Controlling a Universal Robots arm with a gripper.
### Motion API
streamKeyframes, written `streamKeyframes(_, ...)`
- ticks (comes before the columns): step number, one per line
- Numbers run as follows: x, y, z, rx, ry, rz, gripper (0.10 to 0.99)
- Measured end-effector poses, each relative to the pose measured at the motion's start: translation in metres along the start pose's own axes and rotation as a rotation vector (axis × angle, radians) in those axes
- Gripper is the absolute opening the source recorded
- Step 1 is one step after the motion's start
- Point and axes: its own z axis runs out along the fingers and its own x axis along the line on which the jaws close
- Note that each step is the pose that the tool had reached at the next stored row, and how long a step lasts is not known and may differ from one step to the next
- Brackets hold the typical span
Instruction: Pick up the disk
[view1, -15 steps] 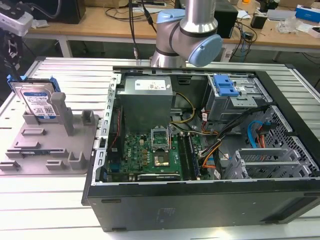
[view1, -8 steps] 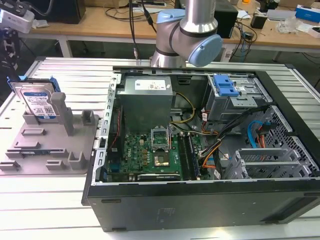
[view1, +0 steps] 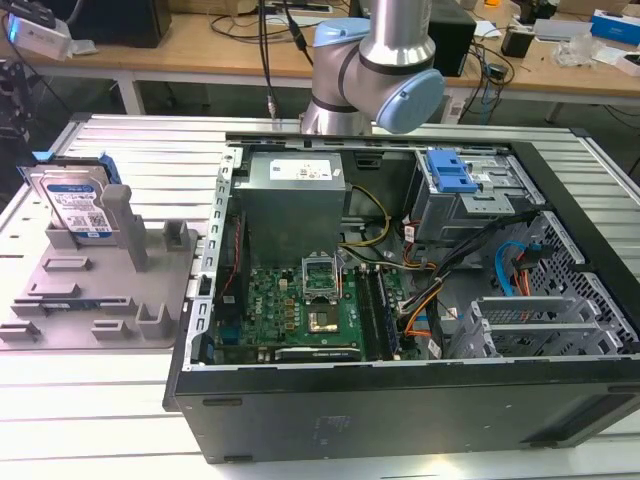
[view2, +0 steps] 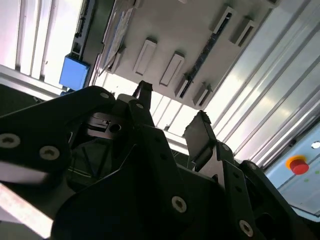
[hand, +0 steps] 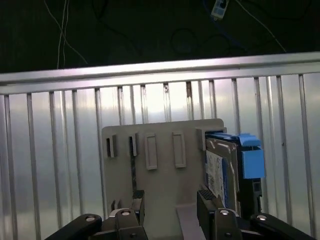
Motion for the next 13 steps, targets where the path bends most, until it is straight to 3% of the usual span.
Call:
streamKeyframes(6, -0.0002, -0.0008, 0.0002, 0.002, 0.0001, -0.006, 0.541)
streamKeyframes(8, -0.0001, -0.0015, 0.0002, 0.022, -0.0010, -0.006, 0.541)
streamKeyframes(9, -0.0001, -0.0016, 0.0003, 0.036, -0.0018, -0.006, 0.541)
streamKeyframes(13, -0.0038, -0.0014, 0.0026, 0.038, -0.0024, 0.013, 0.541)
